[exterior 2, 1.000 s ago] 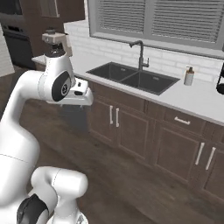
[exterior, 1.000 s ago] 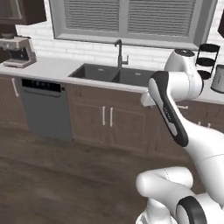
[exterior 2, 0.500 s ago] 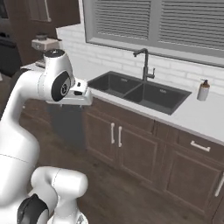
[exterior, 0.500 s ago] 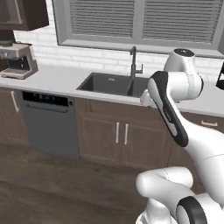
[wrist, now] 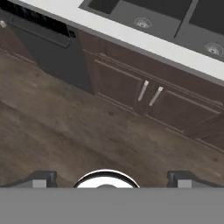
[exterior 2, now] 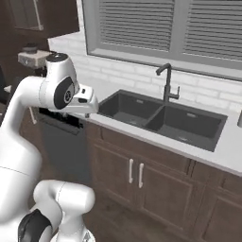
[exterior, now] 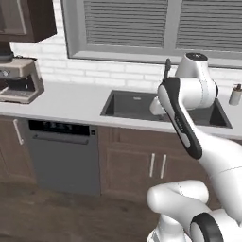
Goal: Navigate to the sink.
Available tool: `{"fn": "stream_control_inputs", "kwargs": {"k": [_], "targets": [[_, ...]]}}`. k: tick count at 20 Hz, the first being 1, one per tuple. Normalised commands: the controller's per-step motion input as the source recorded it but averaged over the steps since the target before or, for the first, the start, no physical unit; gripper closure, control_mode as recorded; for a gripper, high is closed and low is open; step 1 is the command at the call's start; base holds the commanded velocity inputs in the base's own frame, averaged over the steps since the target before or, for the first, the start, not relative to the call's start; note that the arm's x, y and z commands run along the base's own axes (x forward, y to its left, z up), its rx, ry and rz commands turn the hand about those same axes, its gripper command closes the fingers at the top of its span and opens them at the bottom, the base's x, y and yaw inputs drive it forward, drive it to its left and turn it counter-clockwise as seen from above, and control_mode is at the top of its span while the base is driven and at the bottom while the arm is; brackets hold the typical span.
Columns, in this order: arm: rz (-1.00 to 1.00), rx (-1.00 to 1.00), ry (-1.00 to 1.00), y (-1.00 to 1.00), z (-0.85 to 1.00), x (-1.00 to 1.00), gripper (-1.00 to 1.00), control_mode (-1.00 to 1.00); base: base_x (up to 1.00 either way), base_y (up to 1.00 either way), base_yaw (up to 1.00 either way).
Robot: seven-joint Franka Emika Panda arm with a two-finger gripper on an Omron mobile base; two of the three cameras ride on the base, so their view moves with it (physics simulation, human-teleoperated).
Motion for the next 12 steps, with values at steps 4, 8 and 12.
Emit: {"fn": "stream_control_inputs", "kwargs": {"k": [4,8,12], "targets": [[0.0,0.0,0.0,0.0,0.0,0.0,-1.0,1.0,1.0,0.47,-0.35],[0.0,0.0,0.0,0.0,0.0,0.0,-1.0,1.0,1.0,0.46,-0.49],[0.0,0.0,0.0,0.0,0.0,0.0,-1.0,1.0,1.0,0.39,-0.52]]}}
